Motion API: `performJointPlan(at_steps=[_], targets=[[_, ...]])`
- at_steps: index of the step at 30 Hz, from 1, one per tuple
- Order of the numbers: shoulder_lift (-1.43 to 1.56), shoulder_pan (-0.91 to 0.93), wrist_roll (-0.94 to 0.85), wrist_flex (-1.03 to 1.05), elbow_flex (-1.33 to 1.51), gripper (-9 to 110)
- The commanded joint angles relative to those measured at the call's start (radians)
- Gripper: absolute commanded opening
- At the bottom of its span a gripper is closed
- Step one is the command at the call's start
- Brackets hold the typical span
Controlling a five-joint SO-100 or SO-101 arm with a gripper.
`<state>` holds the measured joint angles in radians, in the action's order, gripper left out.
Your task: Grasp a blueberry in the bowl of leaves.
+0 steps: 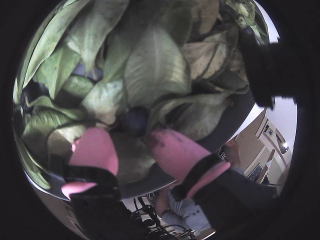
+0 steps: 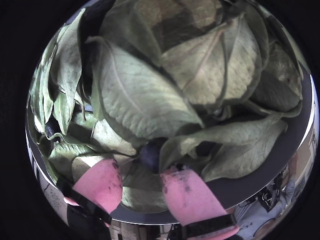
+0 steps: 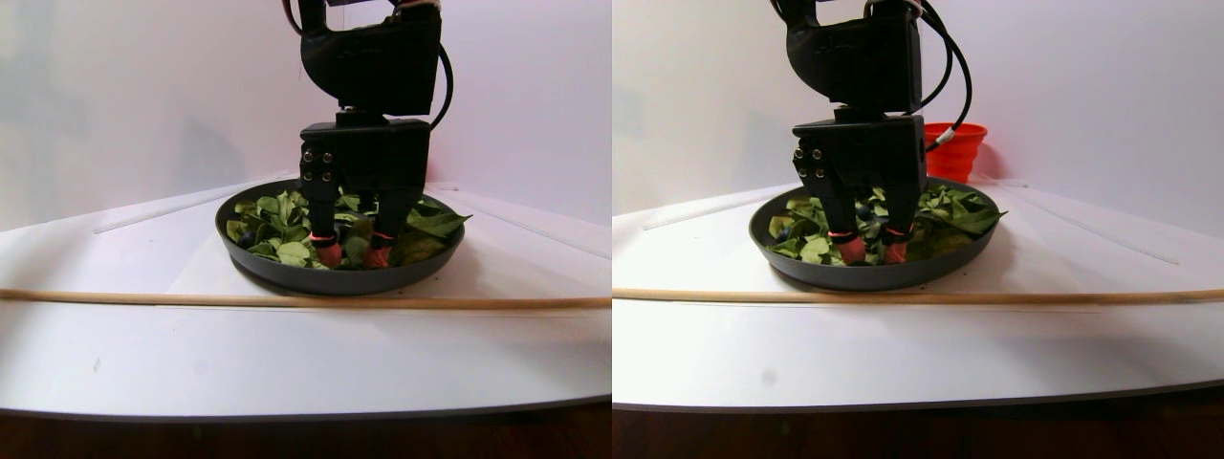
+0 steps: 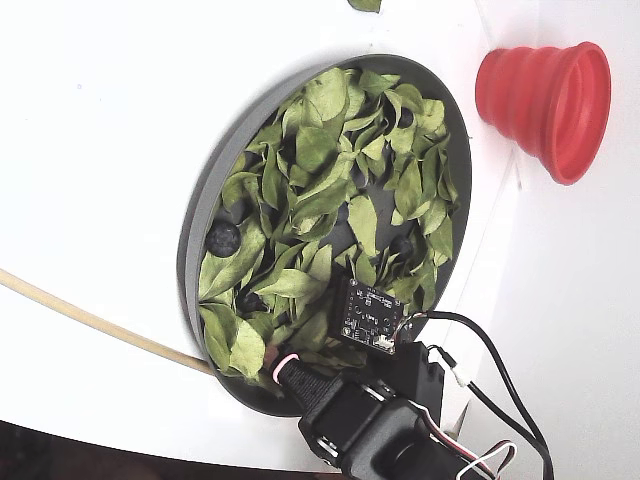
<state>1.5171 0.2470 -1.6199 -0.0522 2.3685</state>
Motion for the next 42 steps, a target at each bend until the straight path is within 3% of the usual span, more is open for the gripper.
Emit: performJointPlan(at_steps=[1, 42], targets=[[0.057, 0.003, -0.026, -0.009, -0.021, 15], [0.158, 0.017, -0.051, 0.04, -0.009, 15]])
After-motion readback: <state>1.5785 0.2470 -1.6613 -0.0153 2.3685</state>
